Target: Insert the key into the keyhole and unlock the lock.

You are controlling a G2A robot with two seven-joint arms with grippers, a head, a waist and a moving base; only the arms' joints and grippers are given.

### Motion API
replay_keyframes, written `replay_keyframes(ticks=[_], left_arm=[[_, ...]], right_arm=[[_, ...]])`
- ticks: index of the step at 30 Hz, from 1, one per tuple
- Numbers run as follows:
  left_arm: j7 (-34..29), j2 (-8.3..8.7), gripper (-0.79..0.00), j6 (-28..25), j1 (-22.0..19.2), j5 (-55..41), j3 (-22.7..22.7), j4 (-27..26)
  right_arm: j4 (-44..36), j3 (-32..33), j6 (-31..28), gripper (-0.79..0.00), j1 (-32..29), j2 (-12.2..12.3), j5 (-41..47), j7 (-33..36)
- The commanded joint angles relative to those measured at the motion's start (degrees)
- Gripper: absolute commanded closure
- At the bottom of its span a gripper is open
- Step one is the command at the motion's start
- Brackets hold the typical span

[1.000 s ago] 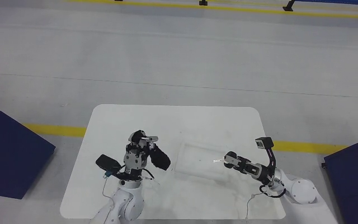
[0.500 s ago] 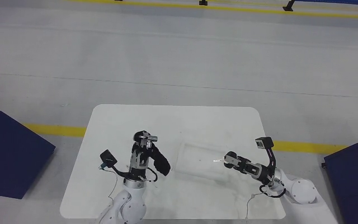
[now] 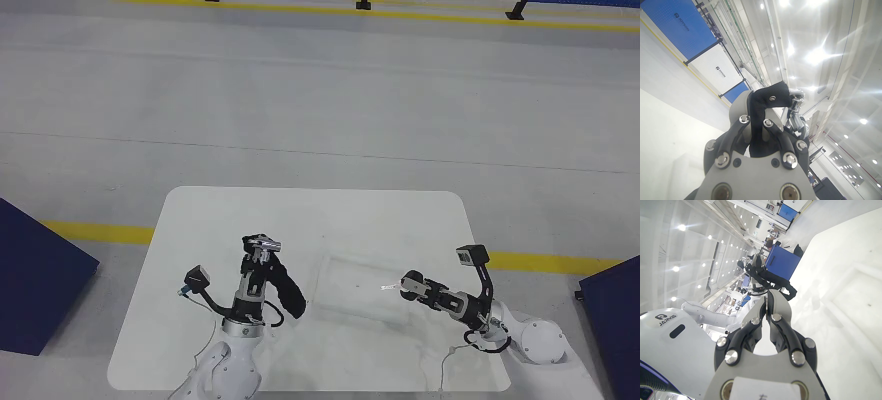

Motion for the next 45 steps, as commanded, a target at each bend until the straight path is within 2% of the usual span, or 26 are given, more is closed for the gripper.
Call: replay_keyframes(ticks=[1, 6, 11, 14, 25, 33, 39, 45], left_arm=[[-0.7, -0.14, 0.000, -0.9, 0.4, -2.4, 0.2, -0.7], [-4.5, -0.90, 0.000, -7.1, 1.2, -11.5, 2.3, -0.9], [-6.9, -1.99, 0.000, -11.9, 0.3, -16.4, 5.4, 1.6], [-7.9, -2.71, 0.000, -16.7, -0.4, -19.9, 6.9, 3.5], [-8.8, -4.74, 0.000, -26.2, -2.8, -23.6, 8.0, 8.3], [-8.8, -4.74, 0.000, -26.2, -2.8, -23.6, 8.0, 8.3], [-10.5, -4.69, 0.000, -25.0, -2.0, -23.4, 6.7, 6.8], [-12.0, -4.64, 0.000, -27.1, -0.5, -18.5, 4.0, 7.0]], right_arm=[[0.0, 0.0, 0.0, 0.000, 0.0, 0.0, 0.0, 0.0], [0.0, 0.0, 0.0, 0.000, 0.0, 0.0, 0.0, 0.0], [0.0, 0.0, 0.0, 0.000, 0.0, 0.0, 0.0, 0.0], [0.0, 0.0, 0.0, 0.000, 0.0, 0.0, 0.0, 0.0], [0.0, 0.0, 0.0, 0.000, 0.0, 0.0, 0.0, 0.0], [-0.2, 0.0, 0.1, 0.000, 0.0, 0.0, -0.4, -0.2], [-4.5, -1.4, -3.4, 0.000, 1.5, 0.3, -9.6, 1.2], [-6.3, -4.6, -3.2, 0.000, 5.2, 0.4, -14.7, 2.6]])
